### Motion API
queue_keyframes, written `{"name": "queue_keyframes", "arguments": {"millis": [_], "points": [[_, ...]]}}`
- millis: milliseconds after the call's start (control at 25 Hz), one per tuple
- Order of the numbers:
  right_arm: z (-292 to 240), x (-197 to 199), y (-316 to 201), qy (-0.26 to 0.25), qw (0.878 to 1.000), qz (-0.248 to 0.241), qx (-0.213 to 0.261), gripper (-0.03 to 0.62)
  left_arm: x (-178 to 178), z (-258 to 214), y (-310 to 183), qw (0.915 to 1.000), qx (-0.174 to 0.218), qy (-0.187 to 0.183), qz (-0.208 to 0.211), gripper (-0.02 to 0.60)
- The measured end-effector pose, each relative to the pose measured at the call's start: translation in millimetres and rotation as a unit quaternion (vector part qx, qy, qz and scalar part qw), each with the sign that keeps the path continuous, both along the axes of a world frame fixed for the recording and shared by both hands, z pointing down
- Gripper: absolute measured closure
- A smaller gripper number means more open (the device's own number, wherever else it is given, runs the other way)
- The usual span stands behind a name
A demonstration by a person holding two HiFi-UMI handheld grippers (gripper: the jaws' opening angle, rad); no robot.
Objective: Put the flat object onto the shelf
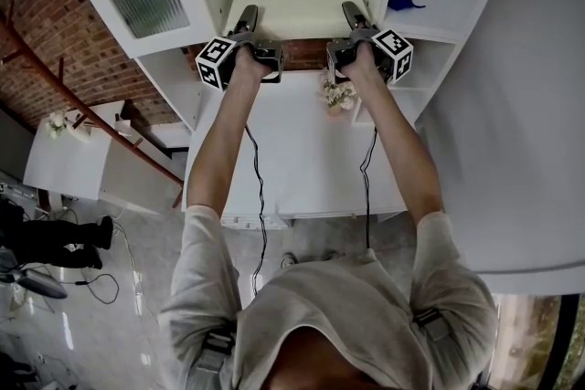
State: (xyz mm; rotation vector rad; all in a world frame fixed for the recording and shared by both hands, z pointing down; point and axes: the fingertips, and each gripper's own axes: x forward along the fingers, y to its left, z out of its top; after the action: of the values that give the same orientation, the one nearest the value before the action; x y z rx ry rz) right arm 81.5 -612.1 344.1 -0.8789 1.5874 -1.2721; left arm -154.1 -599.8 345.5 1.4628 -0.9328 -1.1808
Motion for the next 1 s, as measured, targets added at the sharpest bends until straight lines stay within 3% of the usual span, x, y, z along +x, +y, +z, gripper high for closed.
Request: {"name": "queue_keyframes", "arguments": {"millis": [120,280,520,680,880,960,1000], "points": [[-3.3,0.6,-0.1,-0.001,1.0,0.0,0.015,0.255,-0.7,-6.1,-3.7,0.9984,0.027,-0.049,0.008,0.175],[-11.9,-1.6,3.8,0.016,0.999,0.0,0.041,0.196,2.0,-12.1,-0.8,0.9963,0.044,-0.072,0.013,0.135],[-4.1,7.5,5.7,0.031,0.999,0.019,0.034,0.184,-11.1,-12.6,3.3,0.9909,0.05,-0.125,-0.004,0.101],[-1.2,19.1,15.2,0.058,0.997,0.028,0.047,0.184,-20.8,-13.3,14.5,0.9826,0.064,-0.174,-0.011,0.097],[-8.4,39.9,24.5,0.127,0.988,0.048,0.08,0.186,-38.1,-13.7,31.3,0.9595,0.089,-0.267,-0.016,0.097],[-10.7,47.7,29.3,0.176,0.978,0.061,0.094,0.186,-48.2,-15.1,38.9,0.9398,0.104,-0.324,-0.028,0.098],[-13.1,51.8,32.6,0.206,0.971,0.068,0.104,0.186,-52.3,-16.0,43.1,0.9238,0.113,-0.364,-0.034,0.098]]}}
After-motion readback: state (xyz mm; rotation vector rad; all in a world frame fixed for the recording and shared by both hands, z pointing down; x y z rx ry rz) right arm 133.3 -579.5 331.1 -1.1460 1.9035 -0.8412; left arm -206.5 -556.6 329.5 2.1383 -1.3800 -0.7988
